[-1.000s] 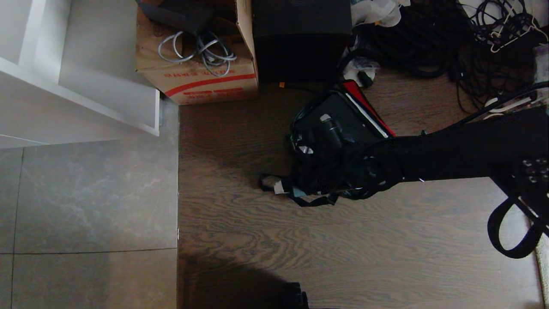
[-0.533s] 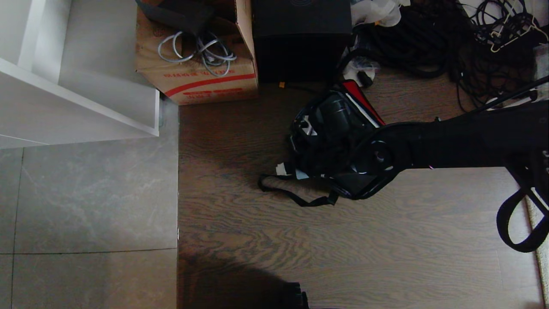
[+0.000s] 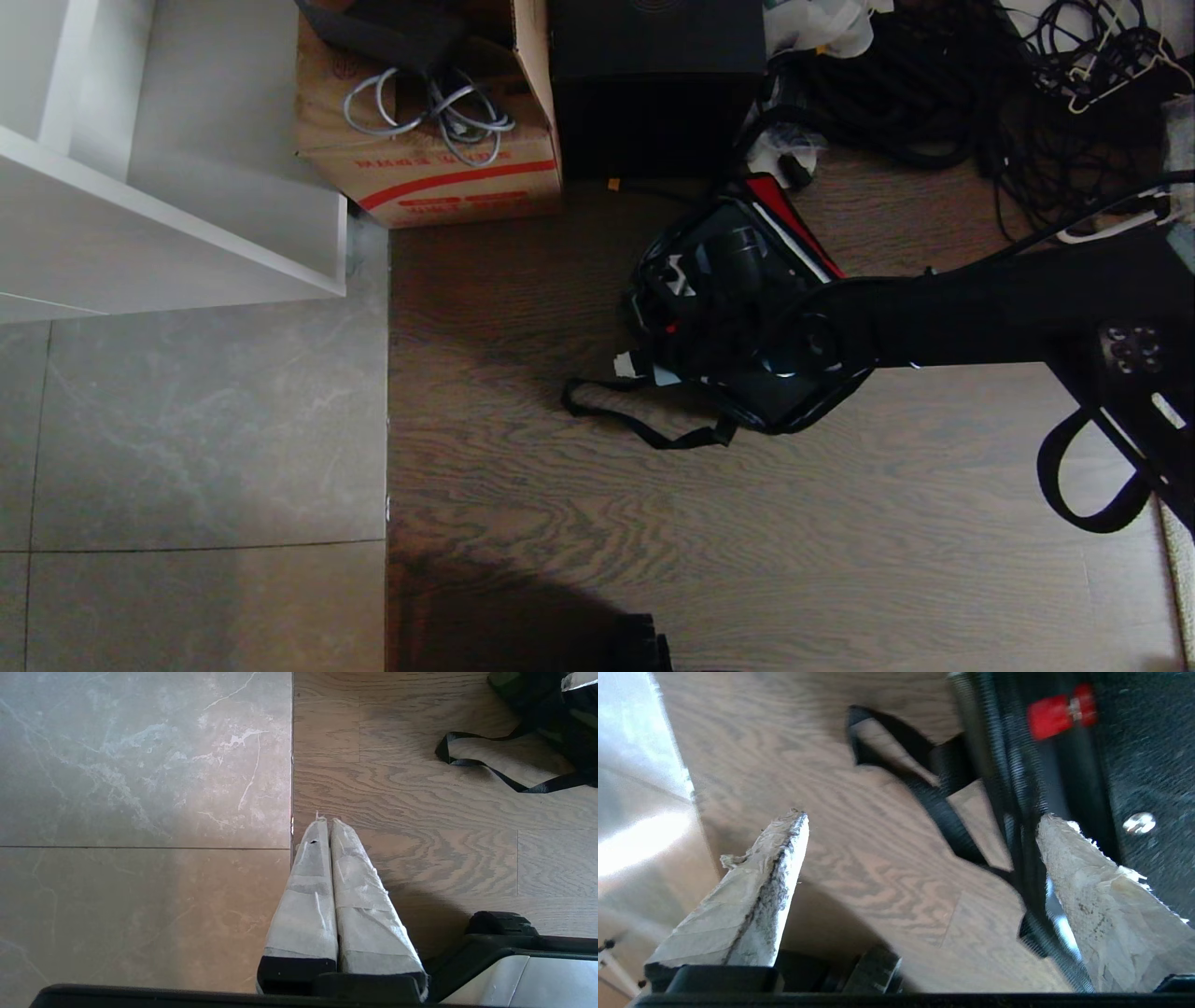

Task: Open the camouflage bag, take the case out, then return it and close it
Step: Close the top of the storage box

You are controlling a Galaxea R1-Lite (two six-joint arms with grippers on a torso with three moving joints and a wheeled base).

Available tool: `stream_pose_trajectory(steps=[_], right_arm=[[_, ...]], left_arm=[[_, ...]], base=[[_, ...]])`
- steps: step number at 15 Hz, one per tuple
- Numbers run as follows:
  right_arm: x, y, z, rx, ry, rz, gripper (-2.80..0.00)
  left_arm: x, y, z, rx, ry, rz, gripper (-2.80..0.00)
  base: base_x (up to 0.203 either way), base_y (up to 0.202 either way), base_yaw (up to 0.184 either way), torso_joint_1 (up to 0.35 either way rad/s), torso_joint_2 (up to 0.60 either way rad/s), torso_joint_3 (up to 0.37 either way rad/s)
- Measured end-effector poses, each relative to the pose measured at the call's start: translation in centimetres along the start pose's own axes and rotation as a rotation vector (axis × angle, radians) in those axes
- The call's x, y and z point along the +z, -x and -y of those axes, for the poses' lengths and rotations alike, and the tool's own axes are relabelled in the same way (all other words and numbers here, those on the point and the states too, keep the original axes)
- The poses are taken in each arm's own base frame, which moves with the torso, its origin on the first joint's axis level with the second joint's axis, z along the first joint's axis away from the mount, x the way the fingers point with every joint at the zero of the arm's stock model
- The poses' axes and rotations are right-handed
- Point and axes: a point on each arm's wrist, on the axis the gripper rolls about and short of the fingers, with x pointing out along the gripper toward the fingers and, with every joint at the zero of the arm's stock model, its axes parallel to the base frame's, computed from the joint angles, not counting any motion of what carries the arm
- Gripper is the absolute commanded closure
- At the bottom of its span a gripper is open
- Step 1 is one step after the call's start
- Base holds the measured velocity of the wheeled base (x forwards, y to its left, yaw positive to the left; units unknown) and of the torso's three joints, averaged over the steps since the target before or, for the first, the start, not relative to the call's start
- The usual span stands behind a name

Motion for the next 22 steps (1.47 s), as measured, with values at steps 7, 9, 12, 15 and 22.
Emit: stream_pose_trajectory(steps=[7, 9, 12, 15, 22], right_arm=[[0.6, -1.5, 1.0, -0.048, 0.022, 0.045, -2.80], [0.4, -1.9, 1.1, -0.056, 0.024, 0.045, -2.80], [-0.3, -2.6, 1.2, -0.061, -0.001, 0.028, -2.80], [0.0, -3.1, 0.7, -0.040, -0.111, 0.087, -2.80], [0.7, -3.1, -1.7, 0.058, -0.298, 0.179, -2.80]], left_arm=[[0.0, 0.0, 0.0, -0.001, 0.001, 0.000, 0.00], [0.0, 0.0, 0.0, 0.000, 0.001, 0.000, 0.00], [0.0, 0.0, 0.0, 0.000, 0.000, 0.001, 0.00], [0.0, 0.0, 0.0, -0.001, 0.000, 0.002, 0.00], [0.0, 0.0, 0.0, -0.001, 0.001, 0.003, 0.00]], base=[[0.000, 0.000, 0.000, 0.000, 0.00, 0.000], [0.000, 0.000, 0.000, 0.000, 0.00, 0.000], [0.000, 0.000, 0.000, 0.000, 0.00, 0.000], [0.000, 0.000, 0.000, 0.000, 0.00, 0.000], [0.000, 0.000, 0.000, 0.000, 0.00, 0.000]])
